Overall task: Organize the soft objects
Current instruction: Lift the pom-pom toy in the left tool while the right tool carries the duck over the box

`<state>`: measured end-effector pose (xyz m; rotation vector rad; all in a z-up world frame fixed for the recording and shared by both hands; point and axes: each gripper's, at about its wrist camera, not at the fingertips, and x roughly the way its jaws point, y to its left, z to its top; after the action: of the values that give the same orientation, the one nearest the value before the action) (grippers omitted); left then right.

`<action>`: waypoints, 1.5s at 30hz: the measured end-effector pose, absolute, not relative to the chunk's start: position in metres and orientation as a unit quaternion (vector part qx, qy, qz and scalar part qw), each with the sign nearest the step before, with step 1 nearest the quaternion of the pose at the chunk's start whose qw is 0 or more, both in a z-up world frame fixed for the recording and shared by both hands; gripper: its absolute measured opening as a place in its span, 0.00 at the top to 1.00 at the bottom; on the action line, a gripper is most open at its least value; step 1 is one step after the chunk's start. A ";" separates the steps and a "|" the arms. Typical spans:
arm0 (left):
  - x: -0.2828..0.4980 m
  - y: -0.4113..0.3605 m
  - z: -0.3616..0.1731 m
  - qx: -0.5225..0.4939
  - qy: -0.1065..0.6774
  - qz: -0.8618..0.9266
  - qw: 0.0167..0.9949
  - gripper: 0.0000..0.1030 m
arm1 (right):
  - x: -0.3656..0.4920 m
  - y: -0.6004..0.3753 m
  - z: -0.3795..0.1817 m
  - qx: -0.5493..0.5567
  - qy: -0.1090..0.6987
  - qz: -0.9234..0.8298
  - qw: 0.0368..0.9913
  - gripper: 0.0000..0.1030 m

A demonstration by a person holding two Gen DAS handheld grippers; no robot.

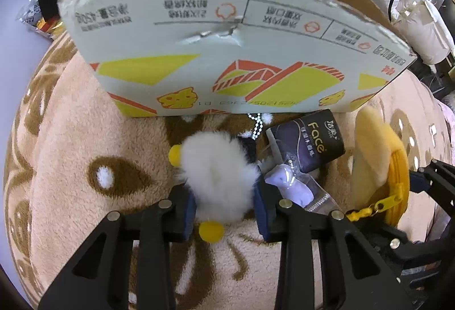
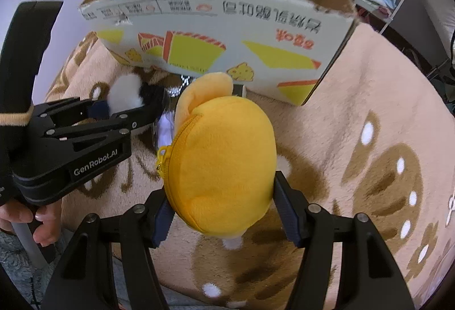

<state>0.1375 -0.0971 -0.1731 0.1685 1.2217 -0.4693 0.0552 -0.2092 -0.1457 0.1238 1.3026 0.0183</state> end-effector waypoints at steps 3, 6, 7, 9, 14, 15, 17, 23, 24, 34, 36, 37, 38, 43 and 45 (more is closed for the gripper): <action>0.126 -0.086 -0.153 0.075 0.555 -0.213 0.801 0.67 | 0.052 -0.212 -0.139 0.061 0.597 -0.006 0.800 0.35; 0.120 -0.078 -0.144 0.072 0.545 -0.206 0.810 0.67 | 0.048 -0.216 -0.133 0.058 0.586 -0.016 0.808 0.35; 0.118 -0.076 -0.141 0.072 0.542 -0.204 0.812 0.67 | 0.047 -0.216 -0.130 0.056 0.581 -0.019 0.812 0.35; 0.112 -0.073 -0.131 0.073 0.529 -0.198 0.822 0.67 | 0.048 -0.213 -0.126 0.055 0.570 -0.024 0.819 0.35; 0.095 -0.063 -0.106 0.069 0.498 -0.190 0.843 0.67 | 0.043 -0.219 -0.103 0.056 0.529 -0.033 0.846 0.35; 0.092 -0.064 -0.104 0.070 0.494 -0.190 0.846 0.67 | 0.043 -0.215 -0.100 0.054 0.520 -0.036 0.851 0.35; 0.090 -0.064 -0.097 0.070 0.485 -0.187 0.851 0.67 | 0.040 -0.216 -0.093 0.052 0.509 -0.043 0.858 0.35; 0.081 -0.058 -0.076 0.080 0.444 -0.170 0.876 0.67 | 0.033 -0.224 -0.070 0.064 0.462 -0.072 0.882 0.36; 0.079 -0.058 -0.072 0.081 0.436 -0.169 0.880 0.67 | 0.032 -0.224 -0.066 0.065 0.455 -0.073 0.885 0.36; 0.060 -0.061 -0.027 0.083 0.337 -0.185 0.919 0.66 | 0.020 -0.228 -0.021 0.062 0.335 -0.095 0.935 0.36; 0.057 -0.062 -0.018 0.081 0.313 -0.186 0.928 0.66 | 0.019 -0.228 -0.014 0.059 0.312 -0.103 0.943 0.37; 0.056 -0.062 -0.015 0.079 0.306 -0.186 0.930 0.66 | 0.018 -0.228 -0.012 0.059 0.299 -0.110 0.946 0.37; 0.056 -0.061 -0.012 0.078 0.295 -0.185 0.934 0.66 | 0.017 -0.229 -0.009 0.057 0.288 -0.114 0.949 0.37; 0.060 -0.059 0.002 0.075 0.263 -0.180 0.945 0.66 | 0.019 -0.232 0.005 0.045 0.245 -0.125 0.960 0.37; 0.064 -0.061 0.008 0.079 0.251 -0.182 0.947 0.66 | 0.021 -0.232 0.007 0.043 0.235 -0.125 0.963 0.37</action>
<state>0.0644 -0.0609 0.0075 0.1616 0.5117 -0.3710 0.0213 -0.2319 0.0069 0.0861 0.4769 -0.2524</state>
